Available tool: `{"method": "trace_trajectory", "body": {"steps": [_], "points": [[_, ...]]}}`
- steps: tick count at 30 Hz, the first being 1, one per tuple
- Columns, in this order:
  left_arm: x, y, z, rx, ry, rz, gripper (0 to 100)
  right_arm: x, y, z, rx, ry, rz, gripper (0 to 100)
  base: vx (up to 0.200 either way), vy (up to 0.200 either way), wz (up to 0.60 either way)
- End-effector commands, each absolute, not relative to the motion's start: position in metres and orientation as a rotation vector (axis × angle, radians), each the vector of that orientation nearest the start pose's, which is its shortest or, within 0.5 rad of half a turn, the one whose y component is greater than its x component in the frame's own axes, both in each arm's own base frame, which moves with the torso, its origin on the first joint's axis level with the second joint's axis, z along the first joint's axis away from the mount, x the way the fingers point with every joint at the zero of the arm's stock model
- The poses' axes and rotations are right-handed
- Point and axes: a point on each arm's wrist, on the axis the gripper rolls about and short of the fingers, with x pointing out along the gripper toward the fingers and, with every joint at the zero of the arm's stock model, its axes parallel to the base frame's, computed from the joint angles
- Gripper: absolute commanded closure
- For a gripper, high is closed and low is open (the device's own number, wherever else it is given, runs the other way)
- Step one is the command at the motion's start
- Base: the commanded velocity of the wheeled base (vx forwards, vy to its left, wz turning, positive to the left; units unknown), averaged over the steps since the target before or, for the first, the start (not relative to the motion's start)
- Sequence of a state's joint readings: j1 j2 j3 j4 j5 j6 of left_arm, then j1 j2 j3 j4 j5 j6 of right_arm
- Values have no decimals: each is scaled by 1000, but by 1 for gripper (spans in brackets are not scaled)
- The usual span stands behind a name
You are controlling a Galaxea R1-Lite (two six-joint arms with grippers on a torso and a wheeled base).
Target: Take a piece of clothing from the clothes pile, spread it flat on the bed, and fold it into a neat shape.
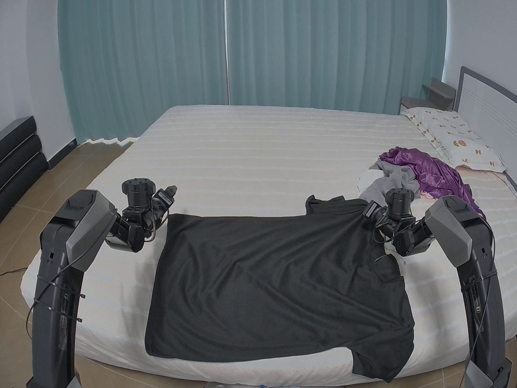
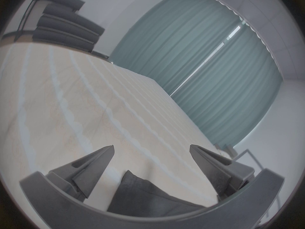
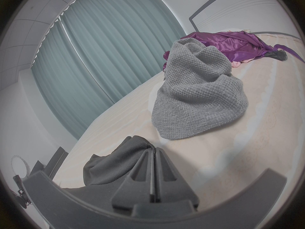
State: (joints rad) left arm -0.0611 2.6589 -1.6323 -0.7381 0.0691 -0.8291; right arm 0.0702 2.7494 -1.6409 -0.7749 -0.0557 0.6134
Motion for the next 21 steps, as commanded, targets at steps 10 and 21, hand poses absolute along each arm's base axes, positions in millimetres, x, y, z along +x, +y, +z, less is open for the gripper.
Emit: {"method": "trace_trajectory", "body": {"steps": [10, 21], "points": [[527, -40, -36, -704, 329, 115, 0, 518, 27, -40, 589, 321, -103, 100, 0, 0, 0], [529, -48, -33, -700, 321, 95, 0, 519, 18, -41, 594, 288, -149, 100, 0, 0, 0]]}}
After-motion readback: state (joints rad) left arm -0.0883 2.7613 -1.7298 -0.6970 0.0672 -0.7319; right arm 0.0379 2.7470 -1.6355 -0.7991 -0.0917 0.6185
